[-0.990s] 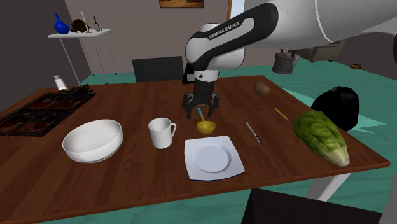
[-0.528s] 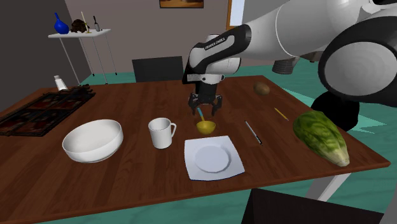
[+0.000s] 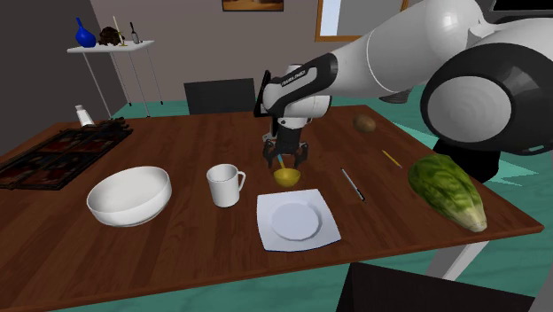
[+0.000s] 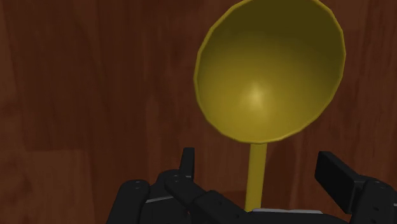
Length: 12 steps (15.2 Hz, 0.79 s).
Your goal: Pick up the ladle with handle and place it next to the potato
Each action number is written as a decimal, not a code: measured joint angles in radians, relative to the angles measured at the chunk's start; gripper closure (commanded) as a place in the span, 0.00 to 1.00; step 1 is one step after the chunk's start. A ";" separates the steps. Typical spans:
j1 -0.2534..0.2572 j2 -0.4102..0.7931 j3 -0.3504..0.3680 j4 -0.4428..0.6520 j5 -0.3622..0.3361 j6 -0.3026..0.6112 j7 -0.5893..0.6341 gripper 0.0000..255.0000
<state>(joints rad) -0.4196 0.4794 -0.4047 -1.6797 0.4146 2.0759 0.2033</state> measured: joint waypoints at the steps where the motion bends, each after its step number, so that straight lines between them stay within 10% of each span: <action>1: 0.000 0.005 0.002 -0.002 0.003 0.006 -0.002 0.00; 7: -0.001 0.010 0.003 -0.004 0.006 0.013 -0.004 0.00; 8: -0.001 0.010 0.003 -0.004 0.006 0.013 -0.004 1.00; 12: -0.001 0.008 0.003 -0.005 0.005 0.013 -0.004 1.00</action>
<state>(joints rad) -0.4204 0.4877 -0.4022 -1.6847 0.4199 2.0890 0.1996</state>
